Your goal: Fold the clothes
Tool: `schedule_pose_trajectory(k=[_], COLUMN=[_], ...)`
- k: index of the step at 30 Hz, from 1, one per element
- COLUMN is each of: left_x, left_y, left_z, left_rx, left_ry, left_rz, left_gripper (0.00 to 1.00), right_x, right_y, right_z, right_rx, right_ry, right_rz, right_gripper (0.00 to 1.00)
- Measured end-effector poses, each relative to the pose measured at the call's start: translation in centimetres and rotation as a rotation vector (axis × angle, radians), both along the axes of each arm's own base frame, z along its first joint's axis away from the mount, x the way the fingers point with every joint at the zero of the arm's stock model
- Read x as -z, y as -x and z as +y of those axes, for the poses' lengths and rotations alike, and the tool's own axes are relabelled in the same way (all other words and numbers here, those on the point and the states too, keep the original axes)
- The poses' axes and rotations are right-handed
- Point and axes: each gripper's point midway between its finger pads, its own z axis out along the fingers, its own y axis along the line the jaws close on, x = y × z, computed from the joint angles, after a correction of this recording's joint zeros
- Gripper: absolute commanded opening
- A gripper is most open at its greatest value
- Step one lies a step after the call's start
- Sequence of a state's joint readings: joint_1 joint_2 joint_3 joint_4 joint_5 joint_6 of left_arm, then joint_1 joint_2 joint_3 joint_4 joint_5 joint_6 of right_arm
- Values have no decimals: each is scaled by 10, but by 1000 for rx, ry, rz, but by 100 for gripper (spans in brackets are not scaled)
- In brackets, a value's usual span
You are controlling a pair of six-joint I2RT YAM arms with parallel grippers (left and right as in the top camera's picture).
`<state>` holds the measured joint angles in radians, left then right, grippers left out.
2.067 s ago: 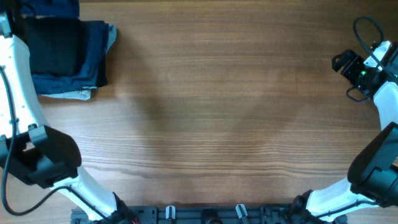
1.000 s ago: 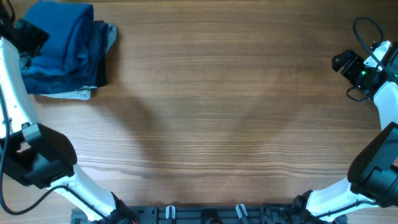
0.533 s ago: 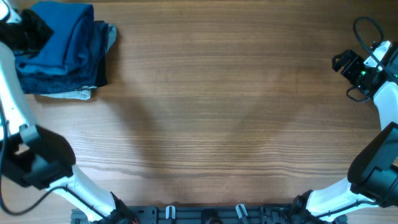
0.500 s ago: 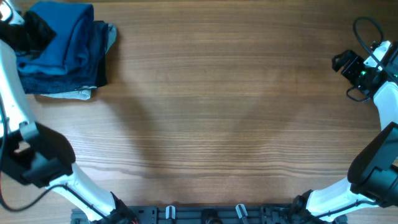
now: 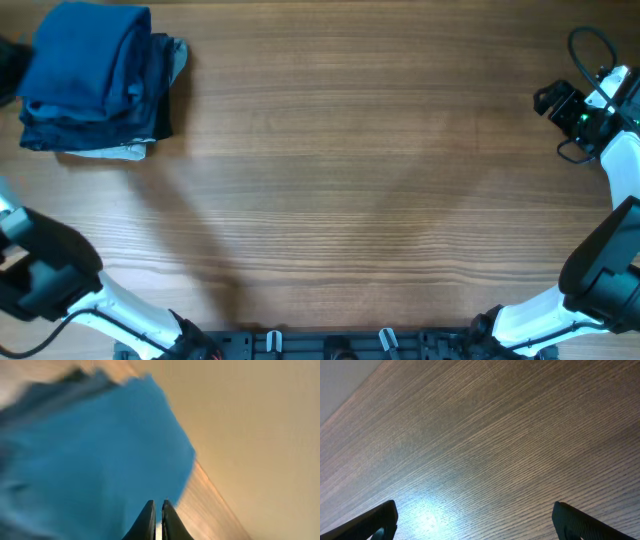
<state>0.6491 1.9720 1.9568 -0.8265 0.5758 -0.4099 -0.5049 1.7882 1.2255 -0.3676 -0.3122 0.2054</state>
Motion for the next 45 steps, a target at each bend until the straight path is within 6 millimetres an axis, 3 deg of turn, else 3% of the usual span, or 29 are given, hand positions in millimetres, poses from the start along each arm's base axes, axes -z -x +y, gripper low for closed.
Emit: schedule_pose_trajectory(k=[2, 6, 10, 13, 15, 17, 18, 20, 21, 22, 23, 24, 28, 40, 41, 43, 44, 45], left_x=[11, 42, 108, 115, 100, 69, 3, -78, -115, -138, -144, -140, -104, -100, -100, -100, -100, -100], left_y=[14, 21, 29, 29, 29, 29, 30, 39, 43, 45, 44, 38, 22, 22, 22, 22, 22, 22], left_z=[24, 41, 57, 57, 54, 48, 32, -7, -32, -52, -65, -74, -105, -111, -111, -111, -111, -111], left_rx=[-82, -155, -208, -209, -219, -241, -238, -205, -174, -144, -121, -98, -17, -5, -5, -5, -5, -5], left_ry=[-21, -41, -23, -22, -27, -39, -109, -190, -224, -241, -241, -232, -177, -170, -170, -170, -169, -170], left_rz=[56, 162, 334, 349, 326, 273, 146, -14, -93, -146, -163, -157, -60, -46, -46, -46, -44, -45], left_gripper=[8, 4, 4, 4, 4, 6, 6, 12, 21, 47, 87, 100, 100, 100, 100, 100, 100, 100], right_x=[0, 0, 0, 0, 0, 0, 0, 0, 0, 0, 0, 0, 0, -5, -22, -88, -132, -196], right_y=[0, 0, 0, 0, 0, 0, 0, 0, 0, 0, 0, 0, 0, -1, 0, 1, 5, 20], right_z=[0, 0, 0, 0, 0, 0, 0, 0, 0, 0, 0, 0, 0, 6, 15, 38, 55, 80], right_rx=[0, 0, 0, 0, 0, 0, 0, 0, 0, 0, 0, 0, 0, -12, -28, -72, -102, -142], right_ry=[0, 0, 0, 0, 0, 0, 0, 0, 0, 0, 0, 0, 0, 7, 24, 94, 137, 197], right_rz=[0, 0, 0, 0, 0, 0, 0, 0, 0, 0, 0, 0, 0, -8, -35, -173, -271, -421], right_gripper=[100, 100, 100, 99, 100, 99, 100, 100, 100, 99, 100, 100, 100, 100, 99, 100, 99, 100])
